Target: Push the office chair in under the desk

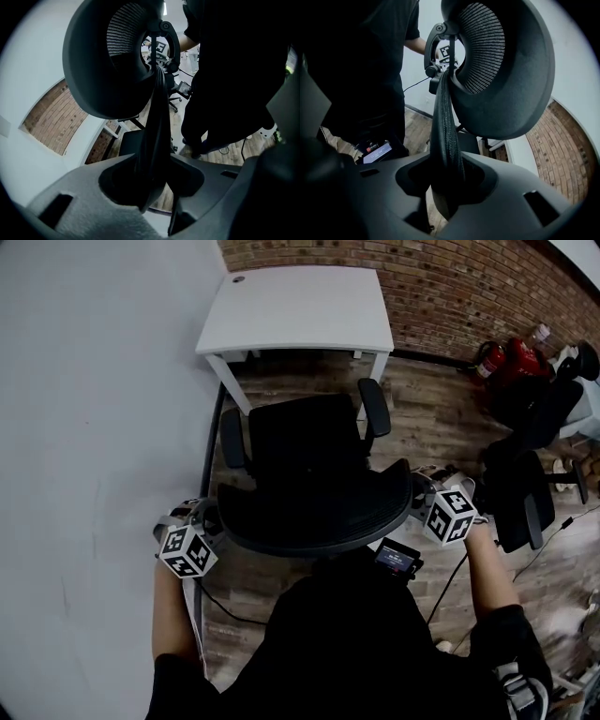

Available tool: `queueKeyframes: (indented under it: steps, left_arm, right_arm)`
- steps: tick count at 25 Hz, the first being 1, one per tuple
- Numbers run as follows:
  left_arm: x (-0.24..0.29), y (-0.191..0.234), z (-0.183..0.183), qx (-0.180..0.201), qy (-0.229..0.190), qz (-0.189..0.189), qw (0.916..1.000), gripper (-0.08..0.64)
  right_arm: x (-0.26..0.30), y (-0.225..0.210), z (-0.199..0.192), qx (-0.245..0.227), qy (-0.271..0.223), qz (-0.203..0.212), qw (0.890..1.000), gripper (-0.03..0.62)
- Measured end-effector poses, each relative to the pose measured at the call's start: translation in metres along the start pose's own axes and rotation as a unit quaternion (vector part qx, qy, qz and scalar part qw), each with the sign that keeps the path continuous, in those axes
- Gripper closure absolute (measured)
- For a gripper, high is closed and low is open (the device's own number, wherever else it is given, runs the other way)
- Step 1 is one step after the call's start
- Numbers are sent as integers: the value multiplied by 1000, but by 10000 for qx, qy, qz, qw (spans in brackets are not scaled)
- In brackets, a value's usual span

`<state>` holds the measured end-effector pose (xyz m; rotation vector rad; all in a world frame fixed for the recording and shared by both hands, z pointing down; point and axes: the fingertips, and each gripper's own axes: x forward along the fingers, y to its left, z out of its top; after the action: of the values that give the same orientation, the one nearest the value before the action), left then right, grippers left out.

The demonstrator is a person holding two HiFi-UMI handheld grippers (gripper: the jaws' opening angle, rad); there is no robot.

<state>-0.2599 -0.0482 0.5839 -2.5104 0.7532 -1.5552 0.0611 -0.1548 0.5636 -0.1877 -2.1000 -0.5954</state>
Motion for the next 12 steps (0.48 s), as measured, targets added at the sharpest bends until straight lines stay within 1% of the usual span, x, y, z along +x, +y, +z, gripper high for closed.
queueKeyframes:
  steps: [3, 9, 12]
  left_arm:
    - [1, 16, -6, 61, 3, -146, 9999, 405]
    - [18, 40, -7, 117, 1, -131, 9998, 407]
    - [24, 54, -9, 157, 37, -164, 9997, 411]
  right_arm:
    - [0, -14, 5, 27, -30, 5, 10000, 469]
    - [7, -28, -4, 86, -53, -31, 9999, 472]
    - [10, -42, -7, 64, -96, -140, 9998, 477]
